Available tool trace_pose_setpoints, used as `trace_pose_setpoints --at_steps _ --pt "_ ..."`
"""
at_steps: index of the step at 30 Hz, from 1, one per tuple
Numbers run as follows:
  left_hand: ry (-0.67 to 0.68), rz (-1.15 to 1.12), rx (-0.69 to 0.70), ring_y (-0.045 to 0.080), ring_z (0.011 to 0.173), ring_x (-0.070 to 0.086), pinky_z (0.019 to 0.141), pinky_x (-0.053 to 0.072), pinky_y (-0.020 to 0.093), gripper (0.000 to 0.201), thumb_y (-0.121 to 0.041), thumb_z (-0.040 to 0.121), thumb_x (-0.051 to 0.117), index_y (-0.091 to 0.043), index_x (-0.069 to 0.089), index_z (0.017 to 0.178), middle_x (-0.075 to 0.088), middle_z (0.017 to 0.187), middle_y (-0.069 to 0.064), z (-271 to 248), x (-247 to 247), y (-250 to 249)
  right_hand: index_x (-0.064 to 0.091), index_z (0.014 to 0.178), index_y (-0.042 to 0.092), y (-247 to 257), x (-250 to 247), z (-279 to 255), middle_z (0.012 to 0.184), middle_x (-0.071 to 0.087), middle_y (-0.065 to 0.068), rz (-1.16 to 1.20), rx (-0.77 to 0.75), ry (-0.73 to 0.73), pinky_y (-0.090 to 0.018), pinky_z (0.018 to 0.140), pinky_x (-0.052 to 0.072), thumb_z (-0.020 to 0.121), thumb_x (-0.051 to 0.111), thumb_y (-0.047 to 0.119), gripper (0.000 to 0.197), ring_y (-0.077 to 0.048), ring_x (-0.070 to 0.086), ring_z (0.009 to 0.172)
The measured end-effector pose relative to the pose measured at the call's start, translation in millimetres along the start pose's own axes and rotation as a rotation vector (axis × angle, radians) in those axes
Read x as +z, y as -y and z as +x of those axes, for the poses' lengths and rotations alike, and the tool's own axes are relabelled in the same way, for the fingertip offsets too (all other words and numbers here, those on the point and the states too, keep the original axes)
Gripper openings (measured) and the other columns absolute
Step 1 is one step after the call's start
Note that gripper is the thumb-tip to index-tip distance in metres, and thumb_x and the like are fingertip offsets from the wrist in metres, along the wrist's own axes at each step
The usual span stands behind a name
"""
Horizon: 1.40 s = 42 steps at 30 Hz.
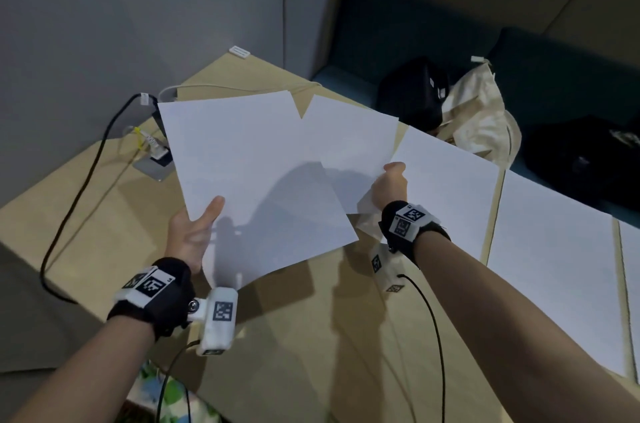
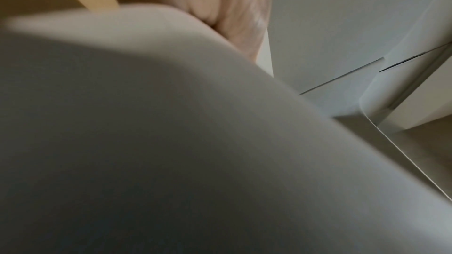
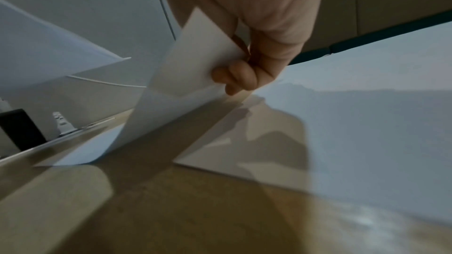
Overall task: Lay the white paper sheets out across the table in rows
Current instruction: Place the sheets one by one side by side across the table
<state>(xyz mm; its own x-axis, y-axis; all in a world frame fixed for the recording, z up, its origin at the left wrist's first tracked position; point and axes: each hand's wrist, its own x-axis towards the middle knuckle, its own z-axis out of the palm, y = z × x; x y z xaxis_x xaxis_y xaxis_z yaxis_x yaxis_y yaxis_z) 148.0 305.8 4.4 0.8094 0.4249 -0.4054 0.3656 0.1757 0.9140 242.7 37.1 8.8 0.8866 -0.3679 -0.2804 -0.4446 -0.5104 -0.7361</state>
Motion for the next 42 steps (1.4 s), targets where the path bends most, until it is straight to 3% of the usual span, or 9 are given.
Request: trace_pose_setpoints --at_steps 5,10,16,21,24,29,33,37,42 --pt "0.007 -0.002 0.014 0.027 0.102 0.061 0.097 0.047 0.044 0.038 -0.023 0.086 0.064 -0.003 0.06 0.119 0.064 0.112 0.011 -0.3 -1.6 0.0 0.037 0.124 -0.005 0.1 2.5 4.0 0.123 0.053 -0.029 -0.097 -0.019 0.038 -0.037 0.076 0.042 0.093 0.03 -0.001 0.031 -0.041 0.055 0.11" --pt "0.005 0.001 0.012 0.028 0.102 0.061 0.1 0.046 0.047 0.031 -0.022 0.086 0.064 -0.007 0.062 0.112 0.065 0.11 0.012 1.9 -5.4 4.9 0.047 0.116 0.002 -4.7 4.8 2.4 0.116 0.055 -0.02 -0.506 -0.159 0.117 -0.042 0.081 0.048 0.096 0.036 0.019 0.028 -0.035 0.056 0.097" --pt "-0.002 -0.004 0.011 0.028 0.099 0.06 0.097 0.047 0.044 0.036 -0.02 0.087 0.063 -0.001 0.06 0.118 0.064 0.113 0.014 2.2 -6.1 8.7 0.05 0.131 0.022 -9.8 7.8 -0.1 0.142 0.04 -0.007 -0.744 -0.468 0.146 -0.043 0.109 0.022 0.095 0.039 0.028 0.038 -0.026 0.032 0.133" --pt "-0.004 -0.007 0.01 0.028 0.101 0.06 0.096 0.047 0.044 0.035 -0.02 0.087 0.063 -0.002 0.06 0.117 0.064 0.111 0.013 3.0 -5.3 10.7 0.044 0.13 0.029 -10.0 13.7 -2.9 0.139 0.04 0.0 -0.83 -0.437 0.271 -0.054 0.112 0.011 0.089 0.047 0.04 0.043 -0.024 0.027 0.136" --pt "0.0 0.0 0.013 0.028 0.098 0.06 0.09 0.047 0.039 0.027 -0.02 0.088 0.062 -0.006 0.061 0.111 0.066 0.097 0.006 2.3 -4.0 12.1 0.043 0.131 0.029 -9.9 13.8 -0.4 0.141 0.039 0.001 -0.806 -0.409 0.269 -0.056 0.112 0.009 0.089 0.048 0.043 0.044 -0.025 0.026 0.136" --pt "0.005 0.001 0.021 0.027 0.095 0.059 0.084 0.045 0.036 0.03 -0.021 0.088 0.062 -0.003 0.06 0.113 0.064 0.101 0.011 0.4 -2.8 13.4 0.042 0.133 0.03 -9.5 12.7 0.2 0.144 0.036 0.001 -0.792 -0.402 0.279 -0.056 0.111 0.009 0.089 0.049 0.045 0.047 -0.024 0.025 0.138" --pt "0.015 0.014 0.026 0.025 0.086 0.061 0.081 0.046 0.034 0.026 -0.022 0.088 0.061 -0.006 0.061 0.108 0.065 0.092 0.005 0.7 -2.7 14.1 0.041 0.134 0.029 -8.8 13.8 -0.9 0.145 0.035 0.001 -0.787 -0.396 0.276 -0.055 0.112 0.008 0.089 0.049 0.044 0.048 -0.024 0.024 0.138" --pt "0.027 -0.007 0.043 0.015 0.076 0.06 0.066 0.048 0.026 0.022 -0.021 0.089 0.06 -0.007 0.06 0.106 0.064 0.086 -0.002 -0.4 -3.3 15.5 0.041 0.134 0.029 -8.8 14.3 -1.4 0.144 0.035 0.001 -0.78 -0.388 0.278 -0.054 0.112 0.009 0.089 0.048 0.044 0.047 -0.024 0.023 0.138" --pt "0.063 -0.035 0.052 0.012 0.075 0.064 0.069 0.049 0.024 0.026 -0.02 0.089 0.06 -0.005 0.061 0.11 0.066 0.089 -0.002 -1.9 -1.7 16.6 0.032 0.143 0.027 -6.5 12.5 -4.0 0.156 0.022 0.001 -0.71 -0.348 0.268 -0.052 0.115 0.007 0.096 0.037 0.037 0.048 -0.021 0.015 0.144"
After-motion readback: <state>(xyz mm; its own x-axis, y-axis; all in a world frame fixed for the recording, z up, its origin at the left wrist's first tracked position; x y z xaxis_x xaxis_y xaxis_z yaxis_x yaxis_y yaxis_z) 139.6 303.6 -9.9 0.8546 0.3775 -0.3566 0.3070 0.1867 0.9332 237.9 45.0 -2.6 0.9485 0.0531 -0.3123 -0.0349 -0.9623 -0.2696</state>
